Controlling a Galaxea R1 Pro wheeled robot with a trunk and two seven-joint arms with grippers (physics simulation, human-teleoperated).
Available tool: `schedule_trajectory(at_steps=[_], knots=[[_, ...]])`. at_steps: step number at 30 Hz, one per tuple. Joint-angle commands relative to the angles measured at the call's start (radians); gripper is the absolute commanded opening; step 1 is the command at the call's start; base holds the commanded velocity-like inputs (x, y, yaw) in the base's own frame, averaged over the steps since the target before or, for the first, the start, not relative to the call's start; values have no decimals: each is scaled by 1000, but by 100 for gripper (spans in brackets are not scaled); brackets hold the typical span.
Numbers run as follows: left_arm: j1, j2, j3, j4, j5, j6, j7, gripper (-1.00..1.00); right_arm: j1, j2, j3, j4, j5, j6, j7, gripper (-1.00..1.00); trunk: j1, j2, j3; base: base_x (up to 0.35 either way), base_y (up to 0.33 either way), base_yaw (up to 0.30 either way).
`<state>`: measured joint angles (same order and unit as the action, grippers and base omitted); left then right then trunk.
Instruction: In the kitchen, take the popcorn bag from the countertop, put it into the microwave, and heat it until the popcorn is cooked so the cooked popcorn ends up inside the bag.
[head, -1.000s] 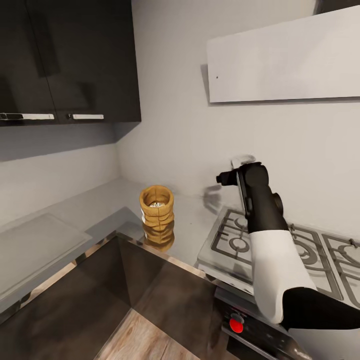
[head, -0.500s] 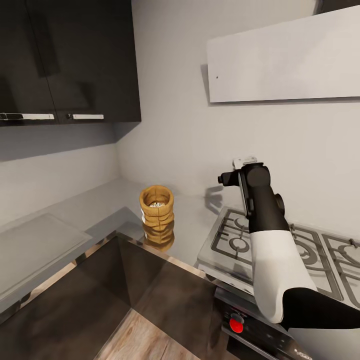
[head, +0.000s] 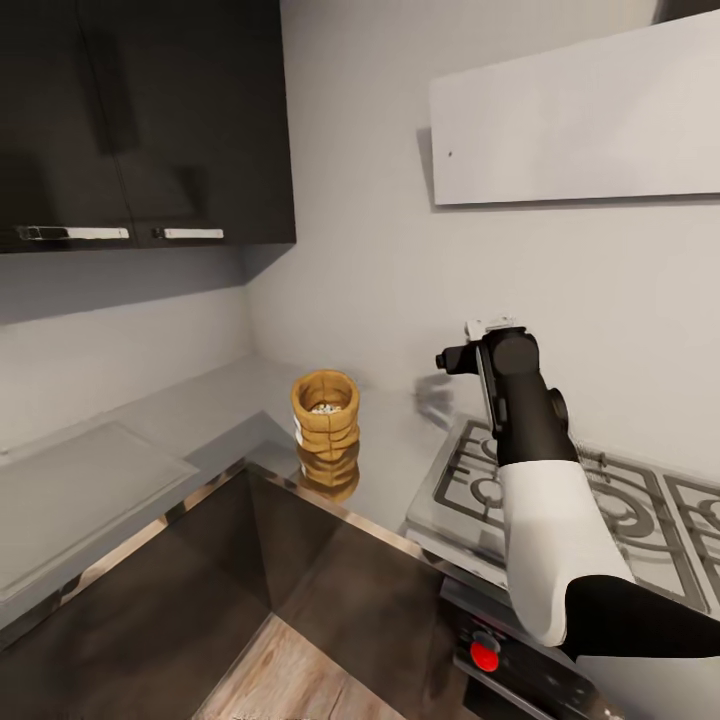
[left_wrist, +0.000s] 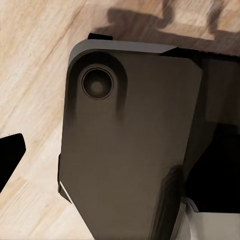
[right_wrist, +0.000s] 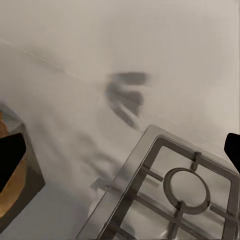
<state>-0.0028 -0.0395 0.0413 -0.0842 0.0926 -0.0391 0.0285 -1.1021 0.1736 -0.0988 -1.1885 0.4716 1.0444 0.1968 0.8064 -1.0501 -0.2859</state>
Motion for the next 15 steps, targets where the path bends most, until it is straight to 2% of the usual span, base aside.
schedule_trajectory(at_steps=[1, 15], knots=[[0, 0, 3, 0, 9, -2, 1, 100, -1, 1, -2, -1, 10, 3, 10, 100, 0, -1, -1, 0, 0, 267], [0, 0, 3, 0, 9, -2, 1, 100, -1, 1, -4, -1, 14, 3, -10, 100, 0, -1, -1, 0, 0, 275]])
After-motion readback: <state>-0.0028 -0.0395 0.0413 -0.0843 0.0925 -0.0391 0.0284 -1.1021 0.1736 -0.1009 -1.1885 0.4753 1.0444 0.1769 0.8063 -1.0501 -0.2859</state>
